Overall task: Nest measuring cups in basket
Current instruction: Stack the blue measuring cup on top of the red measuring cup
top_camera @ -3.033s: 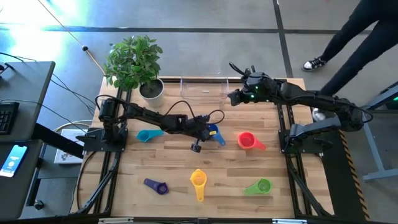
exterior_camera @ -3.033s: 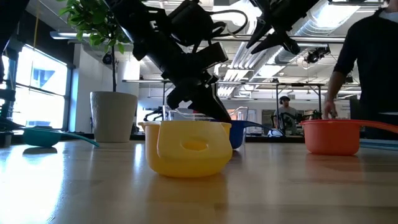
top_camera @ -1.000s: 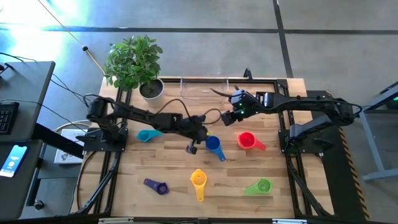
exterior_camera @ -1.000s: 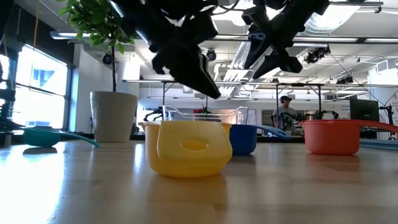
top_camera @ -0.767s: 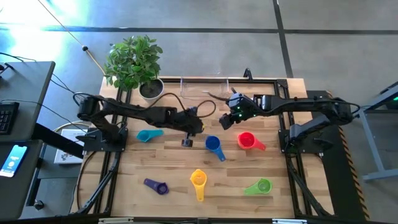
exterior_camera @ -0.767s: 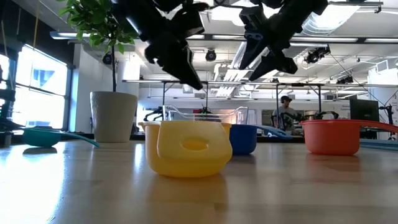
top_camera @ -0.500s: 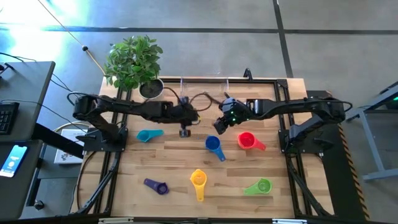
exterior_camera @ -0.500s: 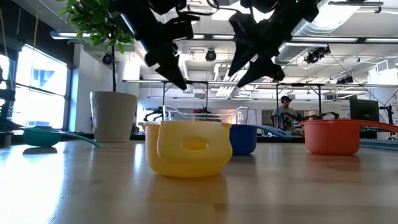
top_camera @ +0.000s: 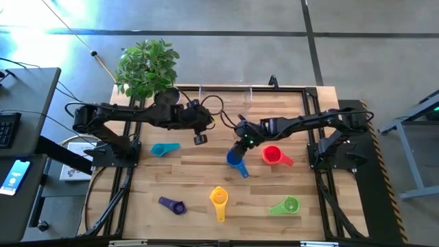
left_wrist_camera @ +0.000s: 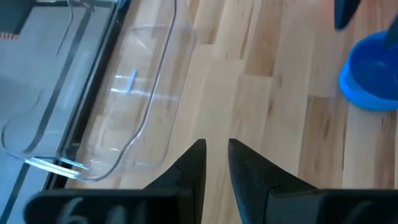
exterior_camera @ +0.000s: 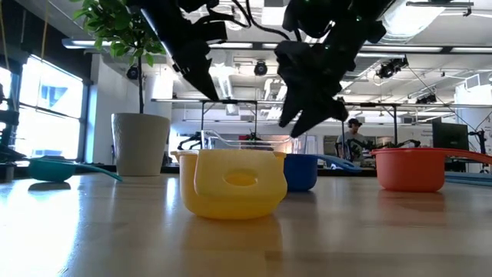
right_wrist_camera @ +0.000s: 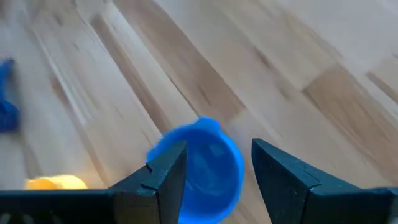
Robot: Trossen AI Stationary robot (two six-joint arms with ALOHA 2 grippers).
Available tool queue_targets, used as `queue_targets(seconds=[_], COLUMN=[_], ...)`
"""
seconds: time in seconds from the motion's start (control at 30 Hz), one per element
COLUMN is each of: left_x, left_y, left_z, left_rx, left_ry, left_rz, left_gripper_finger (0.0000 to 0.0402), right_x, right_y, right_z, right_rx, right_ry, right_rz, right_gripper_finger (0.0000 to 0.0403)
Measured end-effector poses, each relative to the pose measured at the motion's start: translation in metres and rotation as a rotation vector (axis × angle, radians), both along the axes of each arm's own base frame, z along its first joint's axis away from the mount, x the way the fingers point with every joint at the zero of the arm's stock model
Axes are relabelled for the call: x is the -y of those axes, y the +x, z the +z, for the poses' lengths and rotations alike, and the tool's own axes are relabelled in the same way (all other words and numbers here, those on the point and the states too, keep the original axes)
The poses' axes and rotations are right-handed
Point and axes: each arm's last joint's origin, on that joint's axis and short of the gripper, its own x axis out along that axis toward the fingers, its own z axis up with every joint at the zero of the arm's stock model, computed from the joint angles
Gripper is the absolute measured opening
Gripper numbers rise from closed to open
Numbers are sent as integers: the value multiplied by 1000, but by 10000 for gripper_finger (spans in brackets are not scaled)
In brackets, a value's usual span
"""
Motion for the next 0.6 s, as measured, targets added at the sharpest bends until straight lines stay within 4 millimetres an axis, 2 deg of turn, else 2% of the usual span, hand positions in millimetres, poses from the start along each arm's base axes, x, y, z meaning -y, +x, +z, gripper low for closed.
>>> queue_targets(seconds=[0.6], left_x=[-4], left_y=[-3], left_z=[6], left_rx=[37], left_ry=[-6], left_rz=[24], left_gripper_finger=[58], right_x=[-7], right_y=[2], right_z=[-33], right_rx=[-165], right_ry=[-9], right_rz=[35], right_gripper_finger=[172])
